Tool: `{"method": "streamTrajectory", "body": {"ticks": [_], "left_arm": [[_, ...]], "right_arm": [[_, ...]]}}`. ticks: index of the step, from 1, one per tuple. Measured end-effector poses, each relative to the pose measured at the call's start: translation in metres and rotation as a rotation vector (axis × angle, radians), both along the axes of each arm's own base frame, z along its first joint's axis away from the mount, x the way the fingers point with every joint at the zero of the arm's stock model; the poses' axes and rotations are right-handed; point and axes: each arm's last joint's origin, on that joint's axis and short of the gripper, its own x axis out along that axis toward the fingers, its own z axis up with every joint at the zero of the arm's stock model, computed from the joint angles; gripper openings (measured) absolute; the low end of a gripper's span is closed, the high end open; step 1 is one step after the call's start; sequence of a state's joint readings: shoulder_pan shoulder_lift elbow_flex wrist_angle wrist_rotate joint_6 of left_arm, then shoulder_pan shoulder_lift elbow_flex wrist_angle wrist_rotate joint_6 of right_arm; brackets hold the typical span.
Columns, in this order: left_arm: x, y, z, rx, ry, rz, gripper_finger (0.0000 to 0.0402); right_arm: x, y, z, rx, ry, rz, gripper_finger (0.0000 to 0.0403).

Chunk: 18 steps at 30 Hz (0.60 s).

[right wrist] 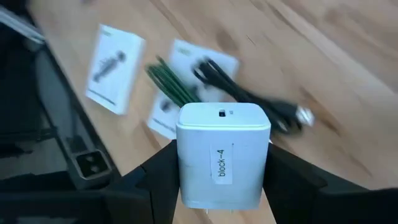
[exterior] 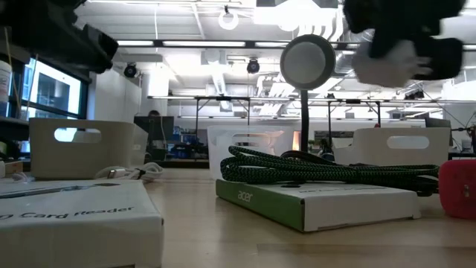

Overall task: Pick and place items into bin
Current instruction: Put the white charger adapter into the white bin

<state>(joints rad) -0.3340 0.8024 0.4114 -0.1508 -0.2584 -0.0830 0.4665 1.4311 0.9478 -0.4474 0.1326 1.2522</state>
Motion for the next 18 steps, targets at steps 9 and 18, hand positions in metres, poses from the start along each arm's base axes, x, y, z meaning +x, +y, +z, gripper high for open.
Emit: {"method": "streamTrajectory", "body": {"ticks": [9,18], "left_arm": [[0.007,-0.003,0.017,-0.057,-0.184,-0.004,0.0113],[0.009,-0.003,0.023,-0.079,-0.248,-0.004,0.0113]], "right_arm": [[0.016,-0.018,0.007,-0.044,-0.113,0.071,0.019],[0.027,-0.031,0.012,-0.094,-0.201,0.1,0.019]]}}
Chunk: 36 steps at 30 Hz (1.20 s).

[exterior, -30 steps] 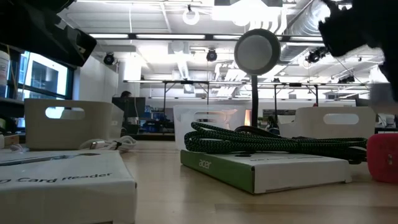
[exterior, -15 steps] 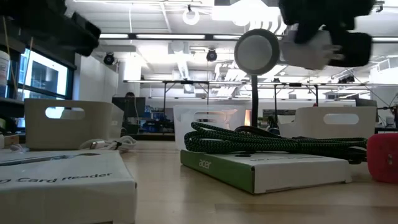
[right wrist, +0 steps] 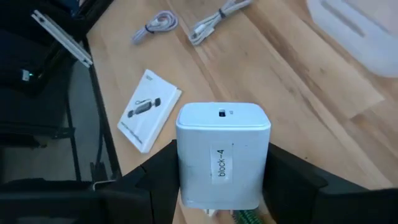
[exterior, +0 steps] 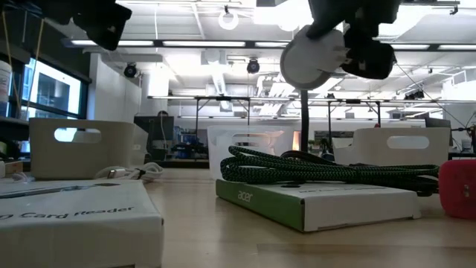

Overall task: Pick and place items into bin
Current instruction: Put the white charger adapter into the white bin

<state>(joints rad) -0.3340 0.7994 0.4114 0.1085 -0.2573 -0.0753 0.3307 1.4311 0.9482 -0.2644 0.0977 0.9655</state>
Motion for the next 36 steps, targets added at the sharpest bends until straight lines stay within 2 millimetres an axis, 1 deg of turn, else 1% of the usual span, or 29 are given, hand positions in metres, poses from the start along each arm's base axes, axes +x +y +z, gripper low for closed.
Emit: {"method": "streamTrajectory", "body": {"ticks": [5,9,14,18,21,24,27,31,34,36], "left_arm": [[0.0,0.0,0.0,0.0,0.0,0.0,0.0113],[0.0,0.0,0.0,0.0,0.001,0.0,0.0113],[0.0,0.0,0.0,0.001,0.005,-0.001,0.0113],[0.0,0.0,0.0,0.011,0.005,-0.001,0.0113],[0.0,0.0,0.0,0.021,0.003,0.007,0.0113],[0.0,0.001,0.0,0.029,0.001,0.028,0.0113],[0.0,0.001,0.0,0.036,0.0,0.042,0.0113],[0.0,0.001,0.0,0.044,0.0,0.04,0.0113],[0.0,0.002,0.0,0.047,-0.001,0.051,0.0113],[0.0,0.002,0.0,0.052,-0.003,0.069,0.0113]], "right_arm": [[0.001,-0.008,-0.001,-0.021,0.01,-0.034,0.019],[-0.007,-0.019,0.005,-0.072,0.035,-0.098,0.019],[-0.034,-0.038,0.023,-0.158,0.079,-0.207,0.019],[-0.063,-0.054,0.038,-0.199,0.12,-0.297,0.019],[-0.082,-0.064,0.045,-0.219,0.159,-0.35,0.019],[-0.094,-0.072,0.049,-0.228,0.18,-0.376,0.019],[-0.104,-0.078,0.05,-0.253,0.225,-0.401,0.019],[-0.114,-0.086,0.044,-0.297,0.352,-0.446,0.019],[-0.117,-0.093,0.04,-0.315,0.43,-0.472,0.019],[-0.115,-0.097,0.038,-0.327,0.449,-0.495,0.019]]}}
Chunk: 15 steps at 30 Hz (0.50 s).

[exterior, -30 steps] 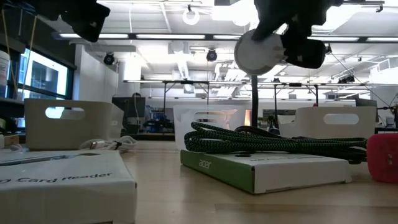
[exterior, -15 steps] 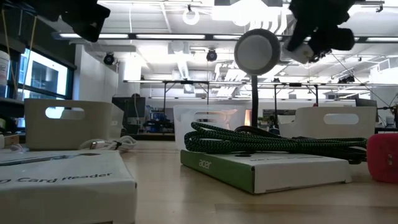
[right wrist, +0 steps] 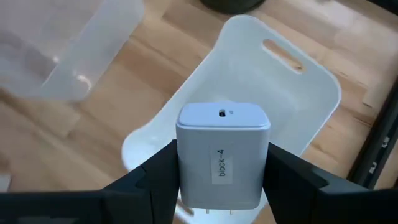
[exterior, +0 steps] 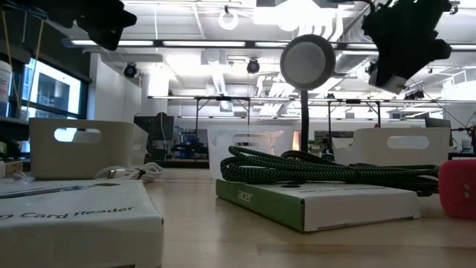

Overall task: Pick and place items into bin
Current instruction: Put the white charger adapter into the white bin

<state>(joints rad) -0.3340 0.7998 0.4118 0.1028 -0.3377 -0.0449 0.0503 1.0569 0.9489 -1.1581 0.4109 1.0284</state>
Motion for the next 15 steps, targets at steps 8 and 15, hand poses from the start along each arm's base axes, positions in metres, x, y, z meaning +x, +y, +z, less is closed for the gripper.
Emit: {"method": "streamTrajectory", "body": {"ticks": [8,15], "left_arm": [[0.0,0.002,0.0,0.017,-0.007,0.064,0.0113],[0.0,0.002,0.0,0.004,-0.008,0.061,0.0113]], "right_arm": [[0.022,-0.019,-0.02,-0.021,0.142,-0.017,0.019],[0.036,-0.033,-0.041,-0.008,0.282,-0.025,0.019]]}}
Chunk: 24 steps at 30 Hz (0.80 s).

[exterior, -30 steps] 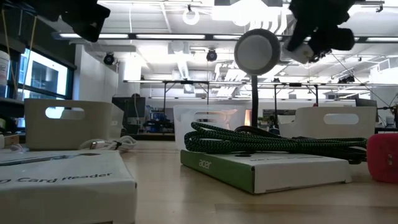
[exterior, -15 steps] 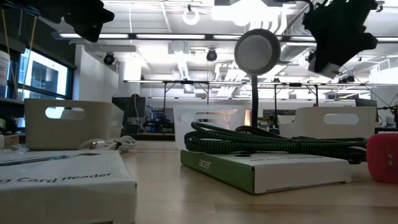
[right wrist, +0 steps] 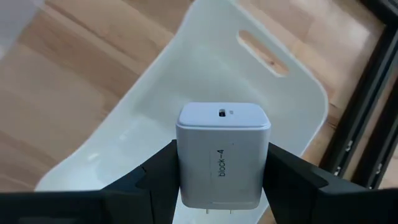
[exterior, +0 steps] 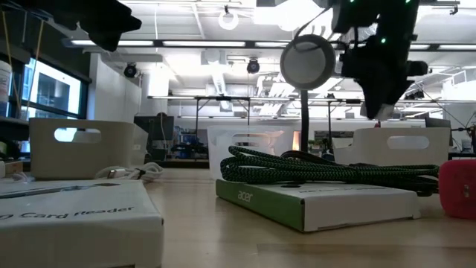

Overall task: Pick and place items into bin
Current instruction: Put the white charger adapter into the white bin

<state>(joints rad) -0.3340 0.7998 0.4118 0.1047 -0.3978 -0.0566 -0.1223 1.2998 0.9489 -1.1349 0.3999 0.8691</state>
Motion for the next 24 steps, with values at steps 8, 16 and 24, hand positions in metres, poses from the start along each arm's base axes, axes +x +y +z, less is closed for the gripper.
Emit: {"method": "streamTrajectory", "body": {"ticks": [8,16,24], "left_arm": [[0.0,-0.001,0.0,-0.01,0.001,-0.021,0.0113],[0.0,-0.001,0.0,-0.01,0.001,-0.022,0.0113],[0.0,-0.001,0.0,-0.009,0.003,-0.022,0.0113]], "right_arm": [[0.011,-0.013,-0.018,0.071,0.094,0.022,0.019],[0.018,-0.019,-0.03,0.109,0.127,0.057,0.019],[0.017,-0.019,-0.03,0.11,0.137,0.041,0.0201]]}}
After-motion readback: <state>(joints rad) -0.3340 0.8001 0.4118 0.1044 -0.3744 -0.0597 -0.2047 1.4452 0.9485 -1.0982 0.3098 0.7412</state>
